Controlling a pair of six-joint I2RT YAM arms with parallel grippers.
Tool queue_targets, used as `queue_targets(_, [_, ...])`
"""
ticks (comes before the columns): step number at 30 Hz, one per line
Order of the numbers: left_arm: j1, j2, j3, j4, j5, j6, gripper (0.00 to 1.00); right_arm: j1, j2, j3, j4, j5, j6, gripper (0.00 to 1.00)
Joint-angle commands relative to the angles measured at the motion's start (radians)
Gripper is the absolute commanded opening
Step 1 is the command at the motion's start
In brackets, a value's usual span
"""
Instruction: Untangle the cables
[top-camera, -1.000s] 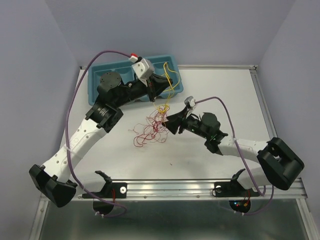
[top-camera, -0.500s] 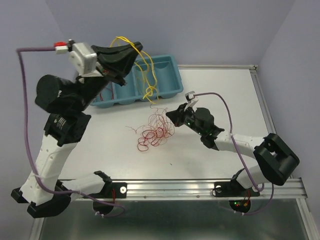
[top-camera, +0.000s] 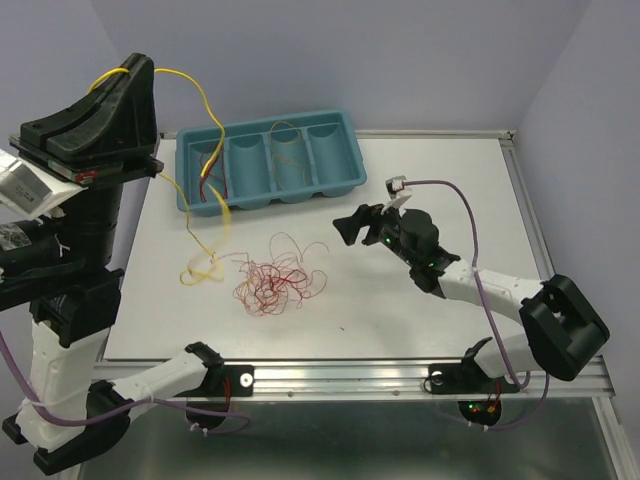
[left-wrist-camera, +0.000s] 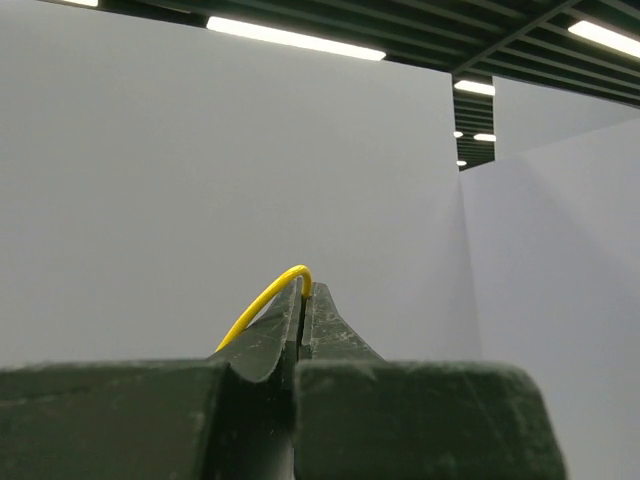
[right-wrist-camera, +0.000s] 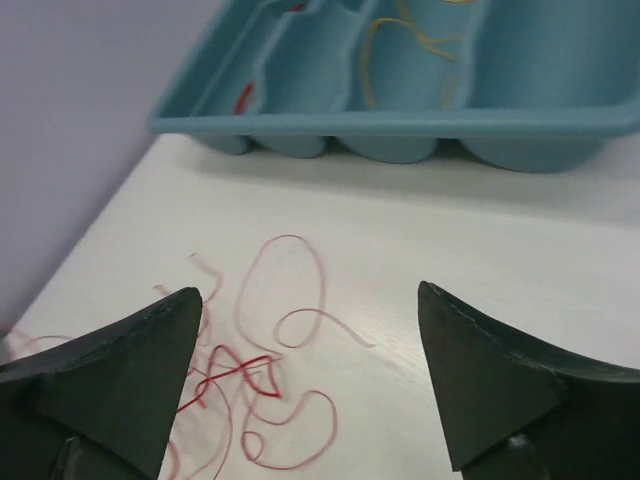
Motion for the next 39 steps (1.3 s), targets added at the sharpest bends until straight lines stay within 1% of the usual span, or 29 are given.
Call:
queue_targets(1, [0.001,0.041,-0.030,-0.013,0.102,-0.017,0.00,0.014,-0.026,0.003,0.238,-0.453,-0.081,0.97])
queue_targets(2, [0.001,0.042,-0.036,-0.018,0.109,-0.025,0.00,0.015,-0.023,0.004,0.251,-0.511,-0.081,0.98])
queue_targets(3, [-0.001,0.045,-0.046,-0.018,0.119,-0.032,0.00,0.021,-0.017,0.004,0.266,-0.535,-0.082,1.00])
queue_targets(5, [0.001,0.048,-0.060,-0.019,0.140,-0.046,0.00,0.032,-0.006,0.019,0.284,-0.611,-0.099,1.00])
queue_targets(7, [0.001,0.057,-0.074,-0.019,0.162,-0.052,0.00,0.055,0.015,0.048,0.284,-0.642,-0.110,1.00])
queue_targets(10, [-0.001,0.068,-0.082,-0.027,0.165,-0.054,0.00,0.073,0.060,0.076,0.280,-0.639,-0.107,1.00])
queue_targets(12, [-0.001,0.074,-0.088,-0.035,0.152,-0.040,0.00,0.075,0.095,0.107,0.228,-0.633,-0.102,1.00])
queue_targets(13, [0.001,0.074,-0.092,-0.035,0.133,-0.036,0.00,0.080,0.110,0.121,0.181,-0.657,-0.128,1.00])
queue_targets(14, [0.001,0.077,-0.092,-0.035,0.125,-0.022,0.00,0.087,0.146,0.137,0.169,-0.718,-0.140,1.00])
queue_targets(16, [0.001,0.077,-0.091,-0.035,0.106,-0.011,0.00,0.128,0.189,0.154,0.159,-0.760,-0.180,1.00])
queue_targets(17, [0.001,0.079,-0.089,-0.035,0.105,-0.005,0.00,0.147,0.189,0.168,0.146,-0.760,-0.197,1.00])
queue_targets(20, [0.001,0.087,-0.068,-0.036,0.102,-0.002,0.00,0.205,0.261,0.214,0.113,-0.722,-0.235,1.00])
queue_targets(24, [-0.001,0.099,-0.021,-0.042,0.085,0.000,0.00,0.250,0.397,0.305,0.090,-0.672,-0.249,0.99])
queue_targets(29, [-0.001,0.114,0.009,-0.041,0.051,0.033,0.00,0.323,0.473,0.360,0.062,-0.653,-0.272,0.98])
queue_targets(33, [0.001,0.129,0.023,-0.042,0.031,0.050,0.00,0.373,0.515,0.406,0.016,-0.603,-0.306,0.91])
queue_targets(35, [-0.001,0.133,0.027,-0.041,0.016,0.066,0.00,0.383,0.531,0.414,0.007,-0.609,-0.311,0.90])
queue_targets(39, [0.001,0.142,0.027,-0.032,-0.015,0.102,0.00,0.399,0.526,0.401,0.004,-0.593,-0.312,0.77])
